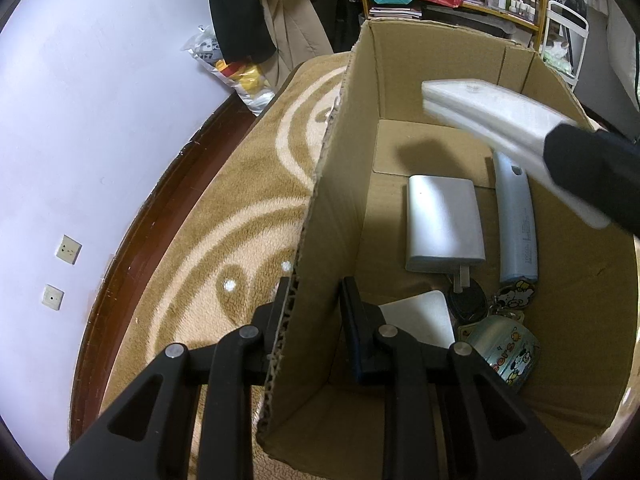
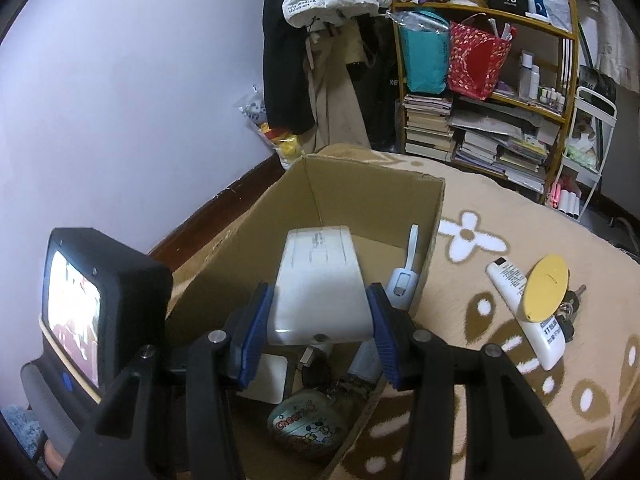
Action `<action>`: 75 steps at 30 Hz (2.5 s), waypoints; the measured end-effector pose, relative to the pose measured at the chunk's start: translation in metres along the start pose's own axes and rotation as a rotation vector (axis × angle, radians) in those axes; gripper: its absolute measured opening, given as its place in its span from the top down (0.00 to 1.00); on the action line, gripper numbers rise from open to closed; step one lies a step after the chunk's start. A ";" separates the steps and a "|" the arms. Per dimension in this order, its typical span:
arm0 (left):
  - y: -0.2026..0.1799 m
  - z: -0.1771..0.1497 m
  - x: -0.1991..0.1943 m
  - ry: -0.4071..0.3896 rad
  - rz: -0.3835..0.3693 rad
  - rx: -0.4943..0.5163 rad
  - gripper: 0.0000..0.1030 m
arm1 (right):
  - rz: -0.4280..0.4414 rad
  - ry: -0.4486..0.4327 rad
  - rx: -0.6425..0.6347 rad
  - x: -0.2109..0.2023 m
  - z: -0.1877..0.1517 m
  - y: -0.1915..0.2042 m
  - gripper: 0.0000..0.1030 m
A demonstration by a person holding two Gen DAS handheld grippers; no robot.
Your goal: Organize rigid objects
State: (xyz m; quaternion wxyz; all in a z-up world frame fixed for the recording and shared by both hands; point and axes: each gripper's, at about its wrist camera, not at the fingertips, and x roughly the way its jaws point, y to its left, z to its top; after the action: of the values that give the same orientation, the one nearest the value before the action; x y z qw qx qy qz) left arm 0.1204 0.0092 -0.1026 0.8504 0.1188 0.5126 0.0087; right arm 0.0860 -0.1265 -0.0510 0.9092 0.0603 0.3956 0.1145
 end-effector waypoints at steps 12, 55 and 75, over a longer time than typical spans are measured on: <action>0.002 0.000 -0.002 0.001 -0.010 -0.006 0.78 | -0.051 -0.035 -0.032 -0.016 0.009 0.001 0.42; 0.001 -0.002 -0.001 -0.001 0.000 0.002 0.77 | -0.338 -0.051 0.478 0.009 -0.024 -0.229 0.40; 0.001 -0.002 -0.001 0.000 0.000 0.003 0.77 | -0.291 0.004 0.625 0.022 -0.056 -0.263 0.60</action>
State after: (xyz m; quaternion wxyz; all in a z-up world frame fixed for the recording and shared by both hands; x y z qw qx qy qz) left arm 0.1181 0.0106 -0.1029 0.8501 0.1199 0.5127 0.0079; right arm 0.1016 -0.3739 -0.1578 0.8529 0.2788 0.4176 -0.1432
